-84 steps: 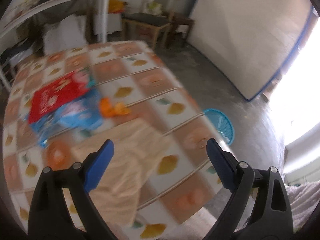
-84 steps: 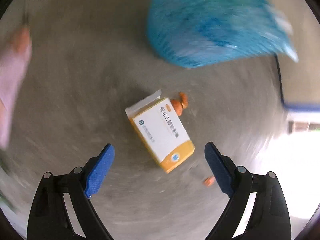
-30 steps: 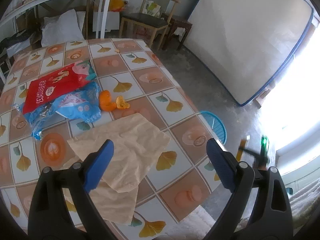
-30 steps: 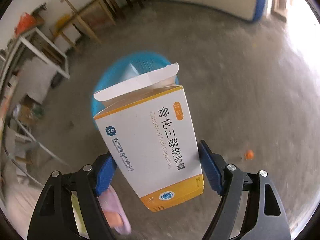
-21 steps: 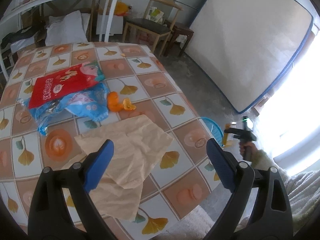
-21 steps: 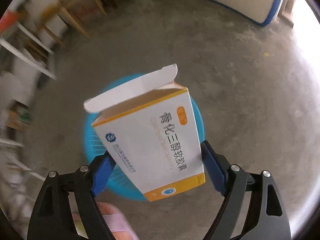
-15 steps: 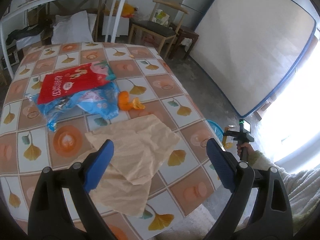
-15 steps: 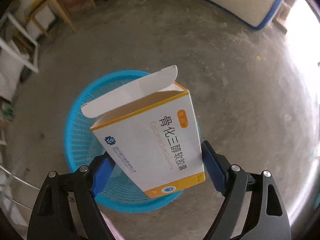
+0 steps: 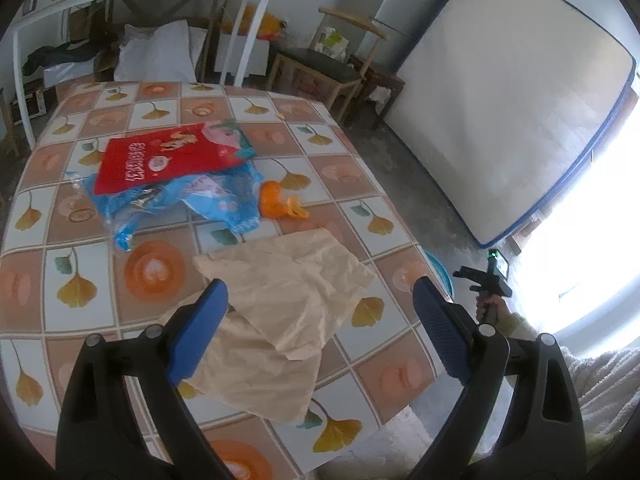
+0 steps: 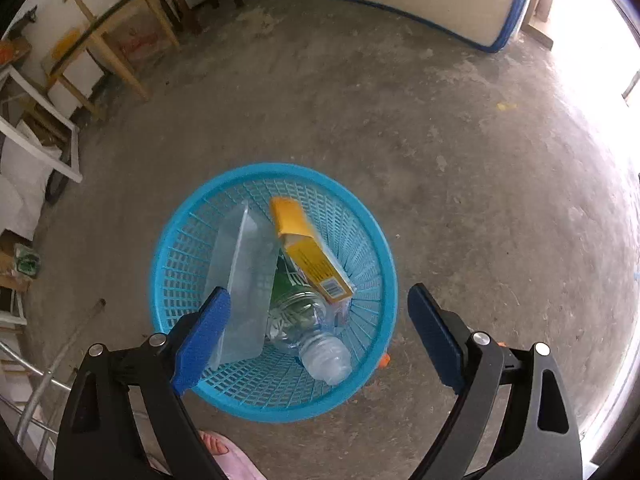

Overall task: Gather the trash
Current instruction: 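Swing the right tool back to the table toward the brown paper sheet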

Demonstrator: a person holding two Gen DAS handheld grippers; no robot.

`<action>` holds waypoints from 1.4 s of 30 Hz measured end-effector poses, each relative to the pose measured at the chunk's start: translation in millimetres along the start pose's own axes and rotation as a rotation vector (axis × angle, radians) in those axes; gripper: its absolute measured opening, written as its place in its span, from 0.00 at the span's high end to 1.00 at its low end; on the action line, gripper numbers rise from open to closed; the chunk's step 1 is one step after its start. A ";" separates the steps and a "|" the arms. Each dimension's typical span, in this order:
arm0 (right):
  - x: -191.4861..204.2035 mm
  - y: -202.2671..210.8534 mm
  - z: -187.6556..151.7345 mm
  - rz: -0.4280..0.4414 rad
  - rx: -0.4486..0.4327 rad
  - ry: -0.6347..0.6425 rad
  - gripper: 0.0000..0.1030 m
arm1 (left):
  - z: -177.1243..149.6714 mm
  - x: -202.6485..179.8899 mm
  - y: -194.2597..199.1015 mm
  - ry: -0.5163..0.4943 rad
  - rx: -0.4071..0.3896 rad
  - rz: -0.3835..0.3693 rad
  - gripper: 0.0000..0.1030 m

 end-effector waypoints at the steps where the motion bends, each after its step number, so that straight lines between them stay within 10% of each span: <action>1: -3.0 4.2 1.1 0.003 -0.009 -0.011 0.15 | 0.2 2.4 2.1 0.006 -0.005 0.001 0.13; 14: 43.9 184.0 -47.5 0.227 -0.142 0.095 0.15 | -18.4 31.2 23.8 0.002 -0.002 0.049 0.13; 26: 285.2 313.2 -143.2 0.715 -0.086 0.476 0.16 | -71.1 63.0 13.9 0.029 0.103 0.123 0.13; 35: 435.6 293.0 -212.5 0.723 0.078 0.640 0.59 | -90.0 66.8 -3.4 0.048 0.066 0.102 0.42; 42: 460.9 265.0 -235.4 0.654 0.148 0.654 0.79 | -99.7 72.8 -15.6 0.189 0.063 0.000 0.55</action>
Point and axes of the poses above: each gripper's, at about its wrist camera, not at the fingertips, and y roughly against the way its jaws point, x to its left, z to its top, the point moved 7 cm from there along -y, roughly the way its jaws point, and after that the axes turned 9 degrees about -x, right-handed, at the moved point
